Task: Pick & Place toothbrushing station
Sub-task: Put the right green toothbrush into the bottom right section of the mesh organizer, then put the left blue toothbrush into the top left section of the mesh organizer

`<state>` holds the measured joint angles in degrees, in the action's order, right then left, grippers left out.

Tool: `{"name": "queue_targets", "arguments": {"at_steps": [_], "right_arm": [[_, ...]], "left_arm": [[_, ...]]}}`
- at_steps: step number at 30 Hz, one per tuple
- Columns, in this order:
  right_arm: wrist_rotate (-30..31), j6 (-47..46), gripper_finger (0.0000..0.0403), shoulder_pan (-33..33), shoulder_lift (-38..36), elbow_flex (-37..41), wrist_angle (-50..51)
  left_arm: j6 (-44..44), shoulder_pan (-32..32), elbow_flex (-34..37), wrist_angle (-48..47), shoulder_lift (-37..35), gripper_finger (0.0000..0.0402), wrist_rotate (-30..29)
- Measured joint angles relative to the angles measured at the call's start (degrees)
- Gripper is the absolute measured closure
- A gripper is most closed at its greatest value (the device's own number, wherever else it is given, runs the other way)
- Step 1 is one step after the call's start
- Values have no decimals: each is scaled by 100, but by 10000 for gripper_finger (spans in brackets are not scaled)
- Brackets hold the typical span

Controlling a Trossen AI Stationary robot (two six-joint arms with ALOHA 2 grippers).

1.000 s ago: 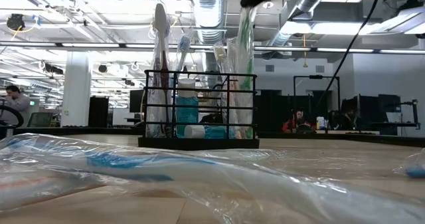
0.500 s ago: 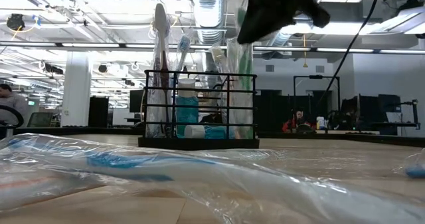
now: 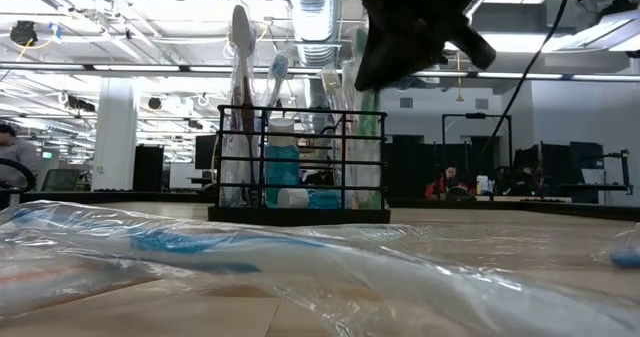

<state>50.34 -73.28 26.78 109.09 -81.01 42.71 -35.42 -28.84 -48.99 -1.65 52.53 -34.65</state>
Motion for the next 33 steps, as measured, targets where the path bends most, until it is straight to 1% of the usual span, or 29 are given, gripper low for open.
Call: {"name": "queue_targets", "arguments": {"at_steps": [4, 9, 12, 16, 20, 22, 24, 29, 31, 33], "right_arm": [[-339, 17, 298, -28, -21, 7, 5], [-392, 39, 207, -26, -181, -32, 24], [-421, 256, 154, -23, -313, -176, 6], [-423, 519, 108, -23, -495, -399, 11], [-501, 837, 85, -23, -705, -622, 12], [-582, 1021, 80, -23, -839, -745, 12], [-685, 1178, 79, -23, -982, -868, 9], [-941, 1572, 82, -31, -1323, -1146, 12], [-1003, 1665, 84, -56, -1448, -1258, -5], [-1036, 1736, 85, -72, -1557, -1326, 13]], "left_arm": [[49, 0, 0, -16, 0, 202, -2], [55, 0, 0, -201, 0, 202, -5], [51, 0, 0, -334, -1, 202, -7], [61, 0, 0, -354, -1, 202, -7], [57, 0, 0, -462, -2, 202, 2], [-32, 0, 0, -743, -2, 202, 85], [-328, 0, 0, -1198, -2, 202, 257], [-1283, 0, 2, -2517, 113, 202, 881], [-1792, 0, 2, -3024, 168, 202, 1242], [-2312, 0, 2, -3649, 244, 202, 1733]]}}
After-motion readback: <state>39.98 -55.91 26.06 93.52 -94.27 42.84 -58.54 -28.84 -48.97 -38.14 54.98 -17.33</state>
